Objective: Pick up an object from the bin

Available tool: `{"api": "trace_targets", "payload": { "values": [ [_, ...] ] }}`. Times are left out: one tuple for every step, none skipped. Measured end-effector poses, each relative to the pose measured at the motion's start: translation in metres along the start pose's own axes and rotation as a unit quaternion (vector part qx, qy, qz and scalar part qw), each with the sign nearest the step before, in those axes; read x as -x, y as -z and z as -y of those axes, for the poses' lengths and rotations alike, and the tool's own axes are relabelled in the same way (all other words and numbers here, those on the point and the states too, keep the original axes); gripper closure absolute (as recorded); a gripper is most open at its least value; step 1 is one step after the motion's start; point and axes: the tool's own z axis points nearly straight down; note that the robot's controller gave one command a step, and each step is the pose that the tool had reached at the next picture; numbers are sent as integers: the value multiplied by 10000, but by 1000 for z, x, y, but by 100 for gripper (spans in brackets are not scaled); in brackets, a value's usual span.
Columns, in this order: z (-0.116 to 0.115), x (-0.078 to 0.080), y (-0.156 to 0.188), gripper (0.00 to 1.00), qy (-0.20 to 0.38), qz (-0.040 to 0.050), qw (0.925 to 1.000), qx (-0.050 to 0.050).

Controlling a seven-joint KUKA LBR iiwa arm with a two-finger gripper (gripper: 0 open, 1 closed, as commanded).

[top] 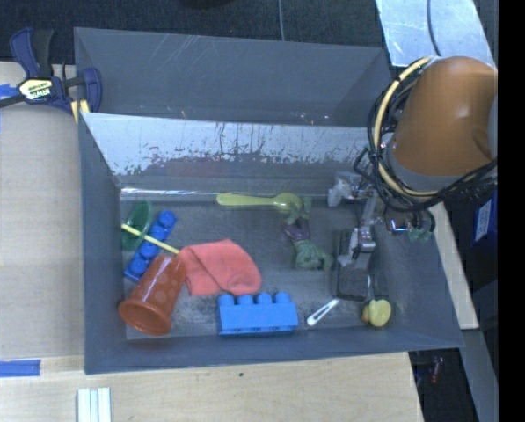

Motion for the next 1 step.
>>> {"api": "trace_targets", "payload": {
  "values": [
    [0,1,3,0,10,32,10000,-3]
  ]
}}
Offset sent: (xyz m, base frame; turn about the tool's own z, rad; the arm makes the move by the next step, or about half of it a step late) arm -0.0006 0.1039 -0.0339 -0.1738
